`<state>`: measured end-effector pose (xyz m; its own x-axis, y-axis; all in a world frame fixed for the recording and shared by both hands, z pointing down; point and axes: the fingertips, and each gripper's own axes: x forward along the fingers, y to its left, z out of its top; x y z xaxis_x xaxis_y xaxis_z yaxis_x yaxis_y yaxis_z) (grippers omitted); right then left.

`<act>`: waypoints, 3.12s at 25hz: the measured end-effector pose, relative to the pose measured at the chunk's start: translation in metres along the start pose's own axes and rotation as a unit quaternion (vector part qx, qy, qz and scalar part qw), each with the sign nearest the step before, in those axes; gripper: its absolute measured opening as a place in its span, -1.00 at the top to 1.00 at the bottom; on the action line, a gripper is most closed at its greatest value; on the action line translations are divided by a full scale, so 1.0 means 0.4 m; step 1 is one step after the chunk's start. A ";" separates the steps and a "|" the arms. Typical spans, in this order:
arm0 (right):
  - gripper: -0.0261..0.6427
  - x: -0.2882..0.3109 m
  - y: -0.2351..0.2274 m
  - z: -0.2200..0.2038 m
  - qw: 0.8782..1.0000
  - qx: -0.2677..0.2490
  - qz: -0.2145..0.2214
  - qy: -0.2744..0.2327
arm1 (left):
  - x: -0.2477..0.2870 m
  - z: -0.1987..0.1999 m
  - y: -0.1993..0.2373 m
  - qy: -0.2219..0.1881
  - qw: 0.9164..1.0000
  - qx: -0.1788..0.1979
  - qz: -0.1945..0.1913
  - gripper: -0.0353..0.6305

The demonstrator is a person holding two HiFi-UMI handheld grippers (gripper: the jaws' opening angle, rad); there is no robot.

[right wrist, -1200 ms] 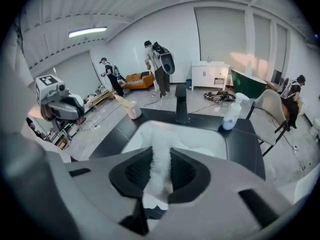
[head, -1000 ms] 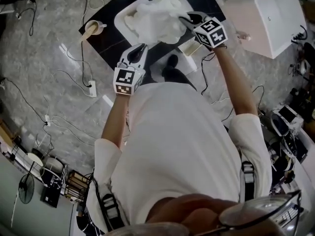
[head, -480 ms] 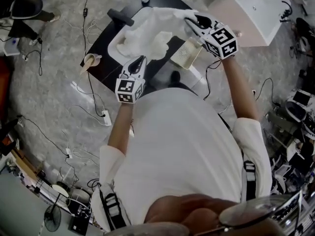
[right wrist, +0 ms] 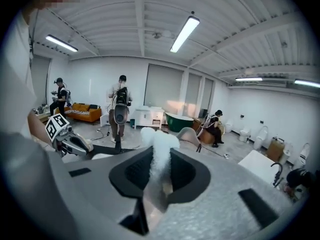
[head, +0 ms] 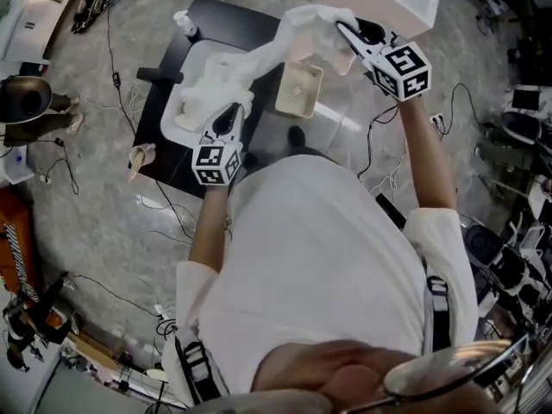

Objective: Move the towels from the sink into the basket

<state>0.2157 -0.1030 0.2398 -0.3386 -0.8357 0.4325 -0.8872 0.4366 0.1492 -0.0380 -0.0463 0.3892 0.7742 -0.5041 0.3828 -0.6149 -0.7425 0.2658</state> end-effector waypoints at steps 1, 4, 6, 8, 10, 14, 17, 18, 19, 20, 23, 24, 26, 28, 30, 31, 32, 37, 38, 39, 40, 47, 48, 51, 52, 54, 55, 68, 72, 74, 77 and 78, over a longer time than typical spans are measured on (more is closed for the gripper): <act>0.71 -0.031 -0.022 -0.008 1.000 0.000 -0.013 0.002 | 0.013 0.000 -0.018 0.003 1.000 0.003 -0.008 0.81; 0.71 -0.107 -0.076 -0.029 0.999 0.003 -0.046 0.004 | 0.046 -0.003 -0.065 0.013 0.999 0.010 -0.030 0.80; 0.71 -0.150 -0.104 -0.041 0.998 0.008 -0.063 0.003 | 0.067 -0.003 -0.093 0.017 0.999 0.016 -0.044 0.80; 0.71 -0.190 -0.129 -0.052 0.997 0.011 -0.081 0.002 | 0.087 -0.003 -0.119 0.021 0.998 0.021 -0.056 0.80; 0.71 -0.229 -0.155 -0.060 0.995 0.013 -0.099 -0.001 | 0.104 -0.007 -0.139 0.026 0.997 0.025 -0.067 0.80; 0.71 -0.313 -0.222 -0.058 0.991 0.023 -0.133 -0.013 | 0.144 -0.006 -0.164 0.036 0.995 0.034 -0.087 0.81; 0.71 -0.343 -0.263 -0.047 0.989 0.020 -0.146 -0.022 | 0.178 0.005 -0.176 0.039 0.994 0.040 -0.095 0.80; 0.71 -0.344 -0.270 -0.046 0.989 0.018 -0.146 -0.023 | 0.188 0.009 -0.180 0.040 0.994 0.042 -0.097 0.80; 0.71 -0.343 -0.275 -0.048 0.989 0.015 -0.146 -0.021 | 0.198 0.013 -0.184 0.041 0.993 0.043 -0.099 0.80; 0.71 -0.341 -0.278 -0.054 0.989 0.012 -0.145 -0.019 | 0.206 0.016 -0.188 0.041 0.993 0.043 -0.100 0.80; 0.71 -0.333 -0.281 -0.082 0.990 0.010 -0.142 -0.010 | 0.219 0.023 -0.199 0.041 0.993 0.047 -0.101 0.80; 0.71 -0.329 -0.282 -0.094 0.990 0.013 -0.141 -0.008 | 0.223 0.024 -0.200 0.041 0.993 0.049 -0.101 0.80; 0.71 -0.321 -0.290 -0.118 0.990 0.021 -0.138 -0.003 | 0.232 0.026 -0.202 0.041 0.993 0.050 -0.101 0.80; 0.71 -0.309 -0.302 -0.148 0.990 0.029 -0.135 0.004 | 0.239 0.023 -0.205 0.046 0.993 0.048 -0.099 0.80; 0.71 -0.295 -0.315 -0.186 0.991 0.032 -0.132 0.016 | 0.249 0.014 -0.208 0.054 0.993 0.046 -0.096 0.80; 0.71 -0.287 -0.320 -0.207 0.991 0.032 -0.131 0.023 | 0.254 0.006 -0.209 0.058 0.993 0.045 -0.095 0.80; 0.71 -0.278 -0.322 -0.230 0.991 0.033 -0.129 0.030 | 0.259 -0.002 -0.209 0.061 0.993 0.044 -0.094 0.80; 0.71 -0.216 -0.308 -0.338 0.992 0.054 -0.100 0.053 | 0.279 -0.046 -0.212 0.081 0.993 0.034 -0.084 0.80; 0.71 -0.198 -0.302 -0.359 0.992 0.058 -0.092 0.056 | 0.286 -0.055 -0.212 0.085 0.992 0.031 -0.082 0.80; 0.71 -0.177 -0.294 -0.381 0.993 0.062 -0.083 0.060 | 0.294 -0.065 -0.212 0.088 0.992 0.029 -0.081 0.80; 0.71 -0.153 -0.284 -0.405 0.993 0.064 -0.074 0.064 | 0.303 -0.076 -0.210 0.091 0.992 0.028 -0.079 0.80; 0.70 0.064 -0.182 -0.626 0.991 0.078 -0.013 0.107 | 0.374 -0.183 -0.167 0.109 0.992 0.032 -0.061 0.80; 0.70 0.096 -0.162 -0.667 0.990 0.081 -0.005 0.114 | 0.383 -0.207 -0.160 0.113 0.991 0.033 -0.058 0.80; 0.70 0.182 -0.108 -0.796 0.988 0.089 0.013 0.129 | 0.413 -0.282 -0.148 0.120 0.991 0.041 -0.049 0.80; 0.70 0.210 -0.092 -0.841 0.987 0.091 0.018 0.133 | 0.424 -0.306 -0.149 0.122 0.991 0.041 -0.047 0.80; 0.70 0.261 -0.060 -0.936 0.984 0.099 0.024 0.143 | 0.446 -0.354 -0.155 0.128 0.990 0.038 -0.043 0.80; 0.70 0.285 -0.043 -0.985 0.983 0.104 0.026 0.151 | 0.455 -0.381 -0.159 0.132 0.990 0.036 -0.041 0.80; 0.66 0.638 0.146 -1.676 0.954 0.122 0.023 0.272 | 0.624 -0.786 -0.166 0.192 0.980 0.014 -0.053 0.80; 0.60 0.717 0.189 -1.843 0.946 0.124 0.005 0.301 | 0.660 -0.900 -0.141 0.198 0.979 -0.008 -0.045 0.80; 0.43 0.750 0.214 -1.895 0.942 0.124 0.004 0.313 | 0.668 -0.954 -0.120 0.206 0.978 -0.017 -0.040 0.80; 0.07 0.780 0.239 -1.945 0.936 0.115 0.006 0.332 | 0.679 -1.029 -0.091 0.221 0.974 -0.020 -0.039 0.80; 0.00 0.783 0.242 -1.958 0.935 0.111 0.010 0.336 | 0.686 -1.050 -0.085 0.217 0.975 -0.019 -0.039 0.80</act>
<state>0.2690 -0.0617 1.0861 -0.1476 -0.3972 0.9058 -0.9512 0.3079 -0.0200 0.1324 0.0258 0.8566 0.6867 -0.2070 0.6968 -0.5689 -0.7498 0.3379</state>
